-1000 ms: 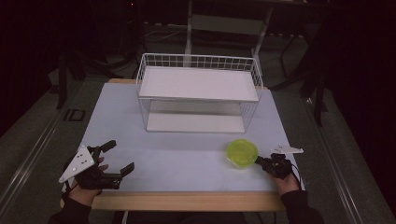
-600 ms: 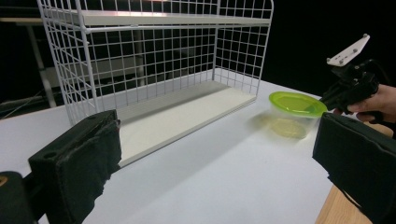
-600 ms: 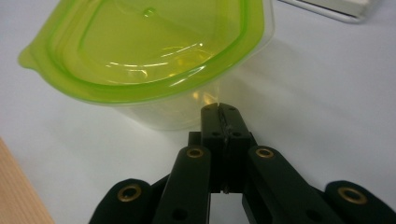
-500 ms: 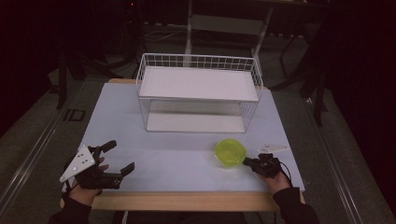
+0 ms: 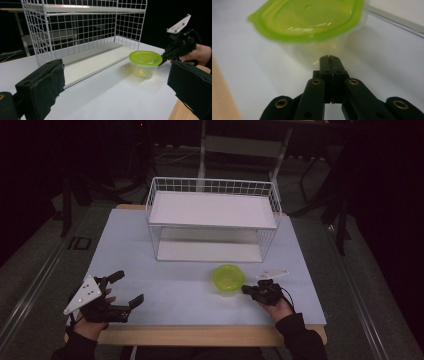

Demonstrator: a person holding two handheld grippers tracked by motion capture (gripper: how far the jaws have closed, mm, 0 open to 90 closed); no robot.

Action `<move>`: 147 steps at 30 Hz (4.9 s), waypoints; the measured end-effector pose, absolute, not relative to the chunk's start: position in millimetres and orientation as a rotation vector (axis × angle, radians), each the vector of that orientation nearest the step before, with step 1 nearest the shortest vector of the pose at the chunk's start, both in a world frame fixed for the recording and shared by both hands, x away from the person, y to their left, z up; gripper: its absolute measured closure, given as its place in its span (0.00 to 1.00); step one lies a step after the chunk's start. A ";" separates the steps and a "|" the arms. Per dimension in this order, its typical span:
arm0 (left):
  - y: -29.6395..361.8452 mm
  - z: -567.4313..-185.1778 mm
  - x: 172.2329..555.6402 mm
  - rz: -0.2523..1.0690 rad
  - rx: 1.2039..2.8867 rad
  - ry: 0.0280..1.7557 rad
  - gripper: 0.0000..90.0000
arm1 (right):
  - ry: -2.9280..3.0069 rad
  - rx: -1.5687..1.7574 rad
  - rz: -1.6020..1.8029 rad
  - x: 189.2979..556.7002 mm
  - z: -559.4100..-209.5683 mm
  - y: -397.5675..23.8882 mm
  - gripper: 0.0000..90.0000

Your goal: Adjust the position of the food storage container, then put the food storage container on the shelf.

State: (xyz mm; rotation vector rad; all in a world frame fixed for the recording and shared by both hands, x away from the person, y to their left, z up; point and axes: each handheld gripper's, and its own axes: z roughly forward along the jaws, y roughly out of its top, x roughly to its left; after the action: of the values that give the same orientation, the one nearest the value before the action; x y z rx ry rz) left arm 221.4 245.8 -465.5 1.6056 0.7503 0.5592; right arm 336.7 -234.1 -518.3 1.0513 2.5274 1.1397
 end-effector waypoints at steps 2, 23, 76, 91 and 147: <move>246.0 -465.3 221.5 0.559 1.605 0.750 0.02 | 2.516 1.055 1.132 337.4 -518.7 -235.4 1.00; 240.9 -468.1 222.5 0.535 1.649 0.728 0.02 | 2.533 1.043 1.064 351.0 -530.9 -208.1 1.00; 181.1 -434.4 252.2 0.187 1.746 0.779 0.06 | 2.418 1.004 1.256 319.3 -431.0 -215.0 0.49; 146.9 -452.5 297.4 -0.059 1.688 1.074 0.17 | 2.535 1.419 1.287 358.3 -436.1 -199.6 0.60; 126.1 -439.4 314.5 -0.232 1.585 1.283 0.91 | 2.478 1.581 1.440 345.0 -409.7 -168.3 0.90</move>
State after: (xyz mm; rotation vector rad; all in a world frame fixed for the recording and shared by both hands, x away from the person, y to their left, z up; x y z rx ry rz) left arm 314.5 126.1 -439.4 1.5852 1.2830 -0.2317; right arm 345.0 -168.3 -409.7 1.5811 2.4778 1.4398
